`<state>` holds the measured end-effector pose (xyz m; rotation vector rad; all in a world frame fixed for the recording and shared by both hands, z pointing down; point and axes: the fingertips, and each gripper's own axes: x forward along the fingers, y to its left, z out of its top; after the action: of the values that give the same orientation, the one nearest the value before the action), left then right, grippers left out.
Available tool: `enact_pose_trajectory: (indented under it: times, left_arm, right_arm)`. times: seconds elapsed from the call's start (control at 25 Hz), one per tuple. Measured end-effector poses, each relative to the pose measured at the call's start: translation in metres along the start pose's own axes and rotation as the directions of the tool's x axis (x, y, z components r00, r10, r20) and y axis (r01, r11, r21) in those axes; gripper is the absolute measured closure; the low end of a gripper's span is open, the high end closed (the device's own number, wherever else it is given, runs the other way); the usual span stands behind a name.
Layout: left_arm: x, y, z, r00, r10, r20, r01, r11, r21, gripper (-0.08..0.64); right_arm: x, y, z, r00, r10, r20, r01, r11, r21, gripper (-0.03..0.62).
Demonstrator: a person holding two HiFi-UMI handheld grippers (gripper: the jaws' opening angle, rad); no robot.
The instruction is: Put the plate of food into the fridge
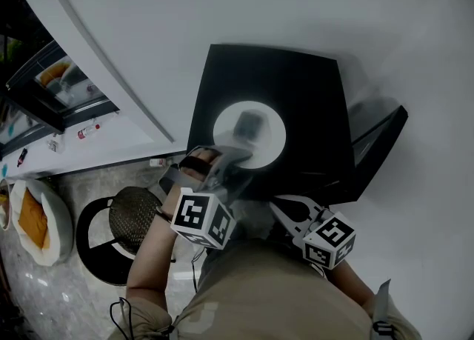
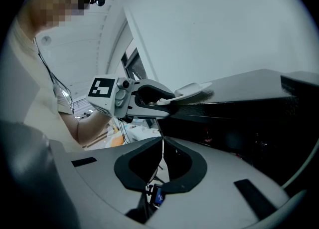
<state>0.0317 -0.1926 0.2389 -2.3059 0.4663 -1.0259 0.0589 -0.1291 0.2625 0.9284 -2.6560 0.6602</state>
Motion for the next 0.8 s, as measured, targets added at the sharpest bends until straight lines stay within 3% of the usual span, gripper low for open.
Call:
enact_pose_trajectory:
  times: [0.52, 0.8]
  left_arm:
    - [-0.015, -0.001, -0.002, 0.998, 0.037, 0.046, -0.037, 0.999, -0.017, 0.468]
    - [-0.024, -0.011, 0.002, 0.997, 0.034, 0.067, -0.033, 0.999, -0.020, 0.468]
  right_arm:
    - [0.000, -0.008, 0.008, 0.999, 0.008, 0.037, -0.011, 0.996, 0.092, 0.569]
    - [-0.005, -0.020, 0.023, 0.992, -0.007, 0.122, -0.027, 0.962, 0.273, 0.569]
